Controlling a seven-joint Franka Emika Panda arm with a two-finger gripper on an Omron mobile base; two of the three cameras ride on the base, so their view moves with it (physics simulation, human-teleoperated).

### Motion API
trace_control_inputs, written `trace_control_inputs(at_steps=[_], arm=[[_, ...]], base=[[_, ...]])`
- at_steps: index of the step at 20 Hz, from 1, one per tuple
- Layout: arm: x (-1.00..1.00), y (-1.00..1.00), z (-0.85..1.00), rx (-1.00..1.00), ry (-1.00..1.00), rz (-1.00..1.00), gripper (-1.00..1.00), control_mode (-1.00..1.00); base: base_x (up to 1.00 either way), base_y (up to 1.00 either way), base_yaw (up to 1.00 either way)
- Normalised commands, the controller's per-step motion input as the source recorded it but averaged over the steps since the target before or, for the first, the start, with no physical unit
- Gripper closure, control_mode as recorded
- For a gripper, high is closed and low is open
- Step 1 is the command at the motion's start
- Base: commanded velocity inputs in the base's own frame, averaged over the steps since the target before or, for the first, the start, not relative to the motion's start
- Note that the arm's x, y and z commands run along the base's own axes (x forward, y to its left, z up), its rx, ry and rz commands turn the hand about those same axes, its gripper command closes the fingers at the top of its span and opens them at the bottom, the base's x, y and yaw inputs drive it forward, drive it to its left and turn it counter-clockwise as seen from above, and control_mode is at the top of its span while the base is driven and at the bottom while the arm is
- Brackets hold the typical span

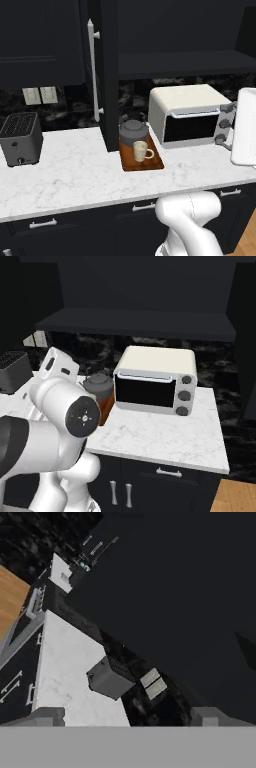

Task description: Pick the kettle from the counter and place it on the tray. Then pick the mug from the cabinet and place it on the tray. Then close the cabinet doors.

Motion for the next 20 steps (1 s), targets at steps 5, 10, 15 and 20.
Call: trace_control_inputs(at_steps=[5,10,15,20], arm=[[-0.34,0.64,0.18,-0.01,-0.29,0.12,-1.00,-1.00],[-0.18,0.86,0.06,-0.04,-0.25,0.09,-1.00,-1.00],[-0.20,0.74,0.01,-0.02,-0.30,0.13,-1.00,-1.00],[-0.23,0.67,0.00,0.00,-0.32,0.12,-1.00,-1.00]], base=[[0.00,0.00,0.00],[0.00,0.00,0.00],[0.00,0.00,0.00],[0.00,0.00,0.00]])
